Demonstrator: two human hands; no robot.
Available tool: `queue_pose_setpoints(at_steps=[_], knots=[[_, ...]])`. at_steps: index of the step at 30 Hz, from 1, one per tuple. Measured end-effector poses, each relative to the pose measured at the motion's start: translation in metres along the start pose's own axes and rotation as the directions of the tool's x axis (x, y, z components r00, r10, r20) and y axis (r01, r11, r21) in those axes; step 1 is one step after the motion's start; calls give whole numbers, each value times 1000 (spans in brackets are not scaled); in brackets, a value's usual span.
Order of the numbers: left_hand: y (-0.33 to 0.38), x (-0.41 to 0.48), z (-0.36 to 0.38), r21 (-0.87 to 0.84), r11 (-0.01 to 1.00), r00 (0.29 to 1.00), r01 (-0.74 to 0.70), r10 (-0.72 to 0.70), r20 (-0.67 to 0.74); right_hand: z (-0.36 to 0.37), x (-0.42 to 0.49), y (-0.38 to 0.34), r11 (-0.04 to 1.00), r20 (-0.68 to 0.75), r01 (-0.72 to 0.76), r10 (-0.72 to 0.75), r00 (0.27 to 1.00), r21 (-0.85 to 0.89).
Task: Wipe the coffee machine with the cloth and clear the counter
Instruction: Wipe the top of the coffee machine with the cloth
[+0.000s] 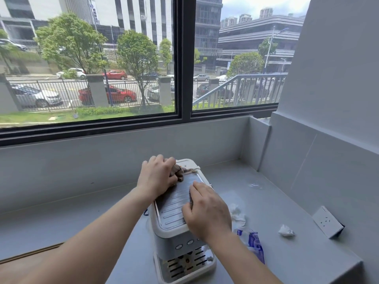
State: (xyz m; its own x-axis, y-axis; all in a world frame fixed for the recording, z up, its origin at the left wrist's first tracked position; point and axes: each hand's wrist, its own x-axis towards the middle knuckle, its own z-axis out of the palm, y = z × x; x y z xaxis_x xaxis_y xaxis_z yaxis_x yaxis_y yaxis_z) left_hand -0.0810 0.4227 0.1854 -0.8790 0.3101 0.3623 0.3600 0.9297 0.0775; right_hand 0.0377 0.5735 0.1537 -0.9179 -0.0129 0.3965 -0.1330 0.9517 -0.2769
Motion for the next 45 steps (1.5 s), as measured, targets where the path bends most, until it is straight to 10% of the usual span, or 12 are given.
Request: queue_pose_setpoints(at_steps=[26,33,45], knots=[[13,68,20,-145,969,975,198,-179,134,-1,1,-2,1000,38,-15,16,999,-10],[39,65,32,-198,967,983,-161,175,55,-2,0,-3,999,-8,-33,33,999,-14],[-17,23,11,-344,939,996,-28,56,72,-1,1,-2,1000,-25,-13,12,1000,-15]])
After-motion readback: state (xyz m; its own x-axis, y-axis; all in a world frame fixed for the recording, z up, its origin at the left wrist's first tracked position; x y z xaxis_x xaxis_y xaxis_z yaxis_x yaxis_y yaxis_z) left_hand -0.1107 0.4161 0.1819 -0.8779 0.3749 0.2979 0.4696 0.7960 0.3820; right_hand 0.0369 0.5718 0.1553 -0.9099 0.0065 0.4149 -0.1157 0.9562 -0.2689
